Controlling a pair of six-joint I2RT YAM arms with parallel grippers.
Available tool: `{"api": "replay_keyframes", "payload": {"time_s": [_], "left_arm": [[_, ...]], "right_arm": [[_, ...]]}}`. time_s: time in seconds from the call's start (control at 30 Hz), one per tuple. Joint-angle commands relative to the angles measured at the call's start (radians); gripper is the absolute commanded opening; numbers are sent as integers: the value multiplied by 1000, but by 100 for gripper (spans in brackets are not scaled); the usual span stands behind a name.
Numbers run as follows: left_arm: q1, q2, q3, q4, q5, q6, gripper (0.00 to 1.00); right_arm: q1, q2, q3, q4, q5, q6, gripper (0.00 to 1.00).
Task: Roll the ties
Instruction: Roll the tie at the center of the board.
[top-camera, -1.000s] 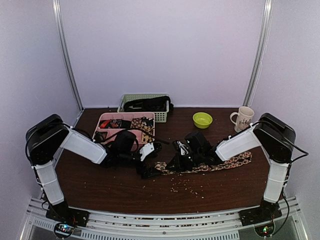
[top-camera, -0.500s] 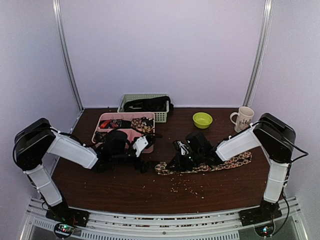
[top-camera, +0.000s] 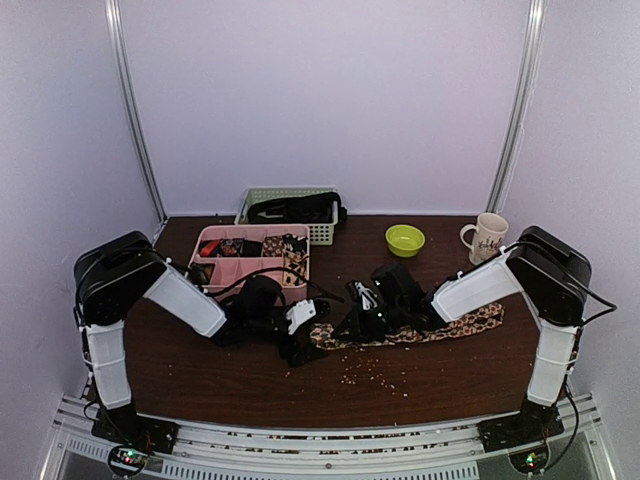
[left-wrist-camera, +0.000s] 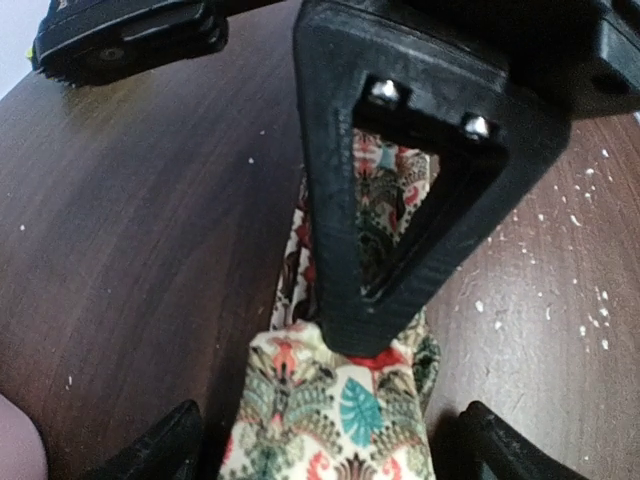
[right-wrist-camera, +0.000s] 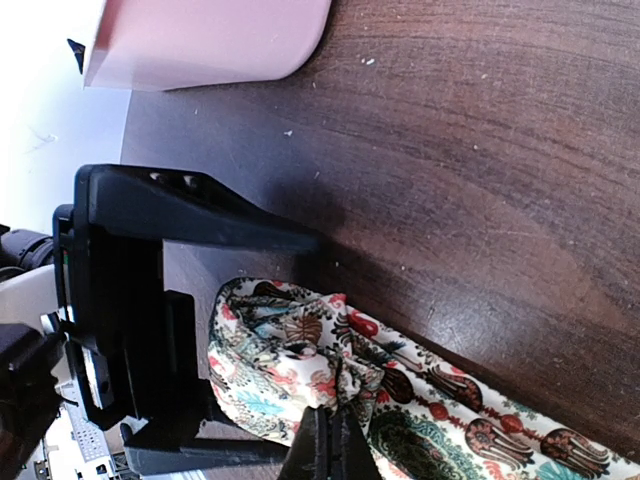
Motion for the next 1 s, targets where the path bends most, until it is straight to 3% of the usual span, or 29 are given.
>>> {"api": "replay_keyframes", "payload": {"time_s": [0.0,0.13,0.23,0.3,0.37,0.43,0.53,0.7,0.87,0.97], "left_arm": [[-7,52,83,-32,38,31,85],[-10,90,121,-64,59,37,77],[-10,96,129,-89,80,47,58],[-10,93,118,-101,84,62,46],[-11,85,100,-107,83,78,40],[-10,79,86,-102,89,80,38],[-11,80,76,-97,95,77,37],[-11,81,70,-101,89,77,37],[-10,69,59,-100,88,81,37],[-9,46,39,-87,79,83,46]], "right_arm": [[-6,1,-10,1,8,5,0],[-6,-12,-15,4,6,3,0],[-6,-26,-21,9,7,5,4],[-5,-43,-28,14,6,6,12],[-5,-60,-37,29,4,13,27],[-8,-70,-46,53,-4,25,38],[-12,-62,-43,87,-21,51,42],[-14,-18,-15,124,-61,83,31],[-13,5,12,67,-62,57,4],[-16,9,26,-18,-28,8,0]]}}
